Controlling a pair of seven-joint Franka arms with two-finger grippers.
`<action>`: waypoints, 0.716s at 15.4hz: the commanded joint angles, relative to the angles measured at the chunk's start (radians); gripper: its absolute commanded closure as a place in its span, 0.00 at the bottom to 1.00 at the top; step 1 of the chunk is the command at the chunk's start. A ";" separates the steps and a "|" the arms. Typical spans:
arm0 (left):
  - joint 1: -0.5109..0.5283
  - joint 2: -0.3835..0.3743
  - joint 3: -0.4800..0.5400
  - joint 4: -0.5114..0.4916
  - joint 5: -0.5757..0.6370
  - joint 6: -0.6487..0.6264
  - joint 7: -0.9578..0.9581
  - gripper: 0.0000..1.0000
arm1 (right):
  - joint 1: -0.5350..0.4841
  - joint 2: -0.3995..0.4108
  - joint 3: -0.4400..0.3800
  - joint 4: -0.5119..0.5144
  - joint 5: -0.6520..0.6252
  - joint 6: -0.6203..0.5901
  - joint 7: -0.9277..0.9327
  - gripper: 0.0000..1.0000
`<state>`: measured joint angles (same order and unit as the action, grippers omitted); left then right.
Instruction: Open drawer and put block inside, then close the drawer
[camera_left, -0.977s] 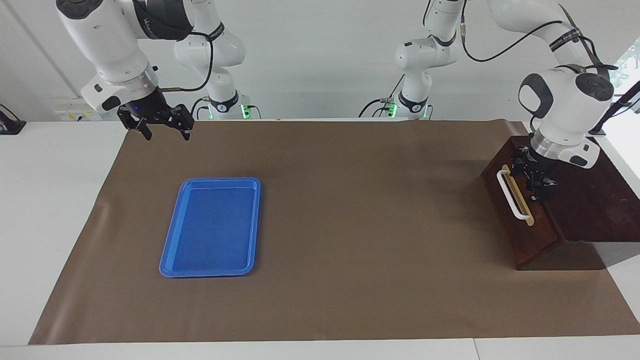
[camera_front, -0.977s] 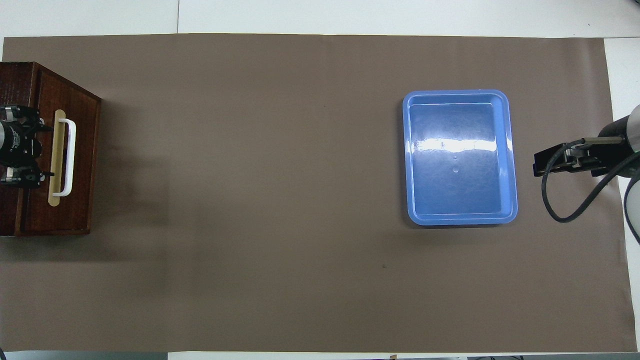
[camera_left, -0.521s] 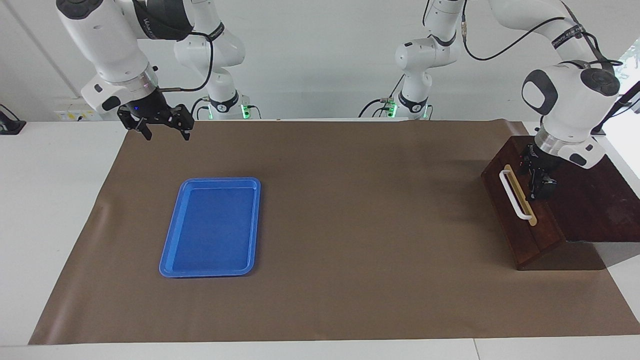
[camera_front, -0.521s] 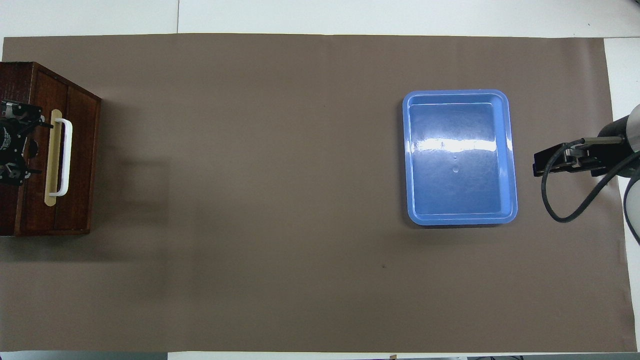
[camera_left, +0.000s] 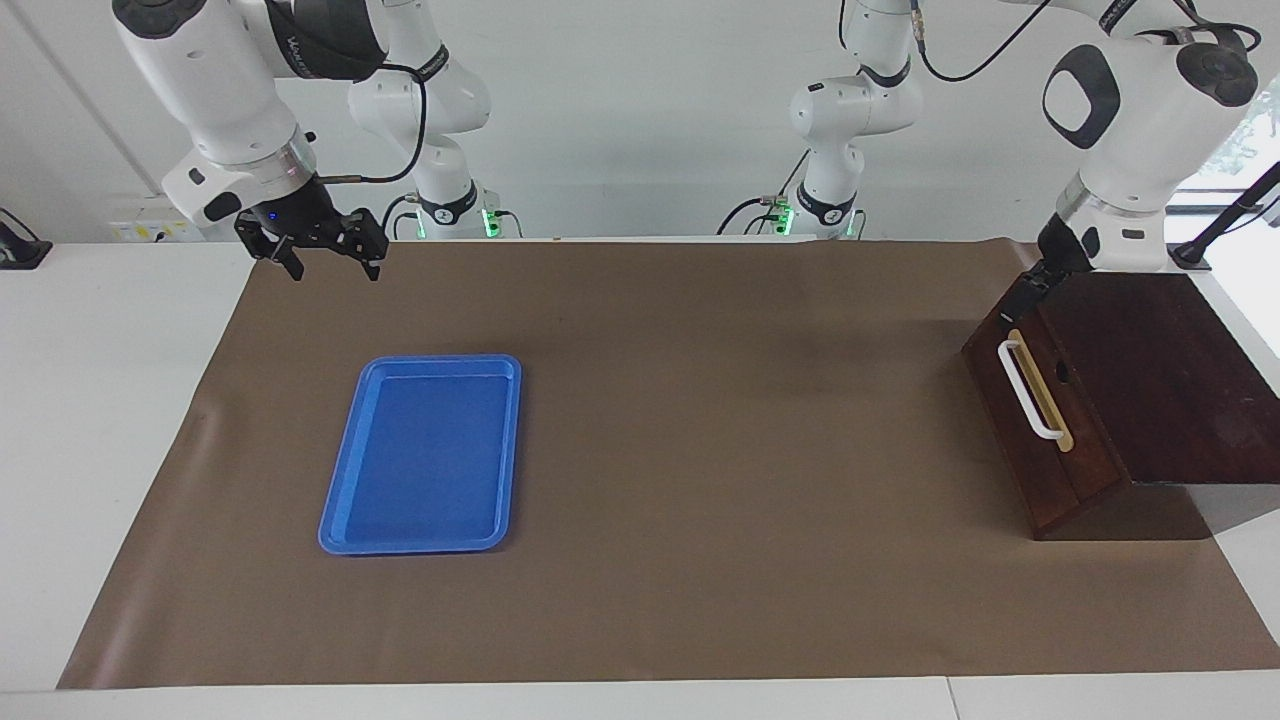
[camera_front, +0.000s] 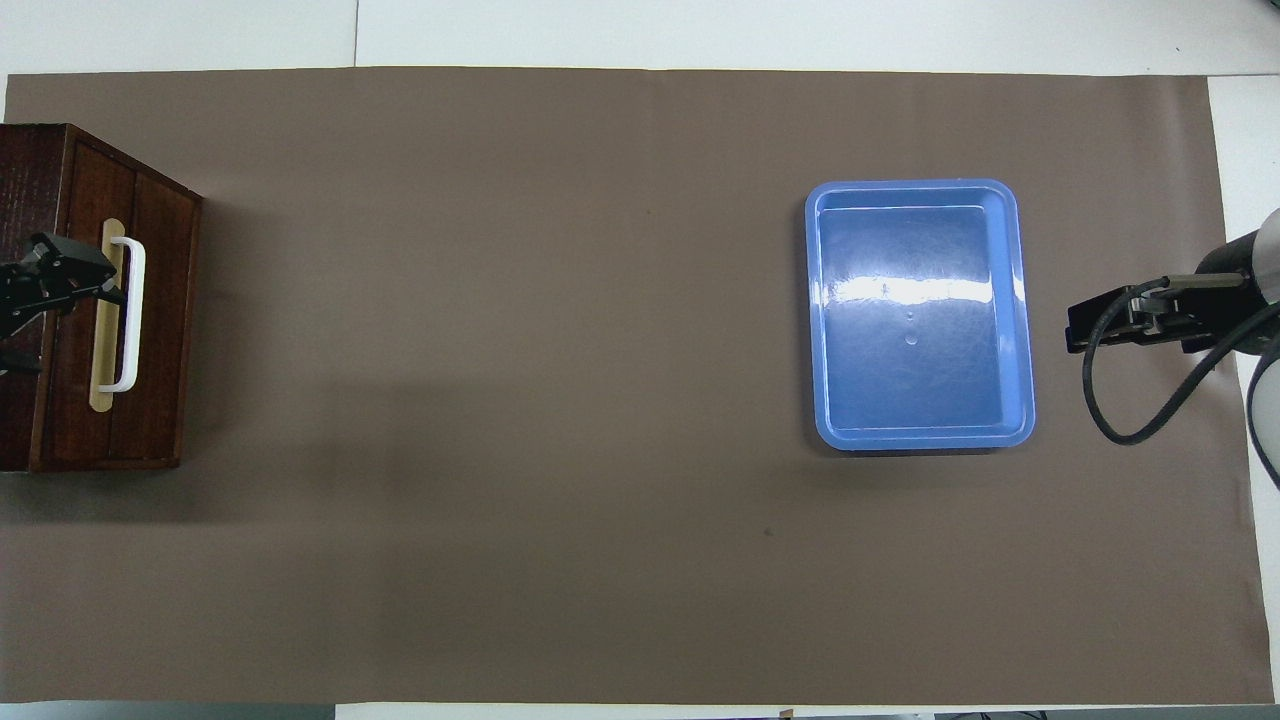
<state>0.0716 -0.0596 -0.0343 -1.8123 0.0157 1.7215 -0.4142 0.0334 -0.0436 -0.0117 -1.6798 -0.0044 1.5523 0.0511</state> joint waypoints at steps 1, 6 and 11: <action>-0.036 -0.034 0.008 -0.001 -0.020 -0.074 0.199 0.00 | -0.017 -0.025 0.012 -0.031 -0.014 0.015 0.010 0.00; -0.046 0.052 0.004 0.165 -0.033 -0.209 0.374 0.00 | -0.017 -0.025 0.010 -0.031 -0.014 0.017 0.010 0.00; -0.078 0.069 0.013 0.162 -0.033 -0.143 0.382 0.00 | -0.018 -0.025 0.010 -0.029 -0.014 0.017 0.010 0.00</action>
<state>0.0216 -0.0106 -0.0382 -1.6629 -0.0027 1.5619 -0.0504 0.0331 -0.0438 -0.0119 -1.6798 -0.0044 1.5523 0.0513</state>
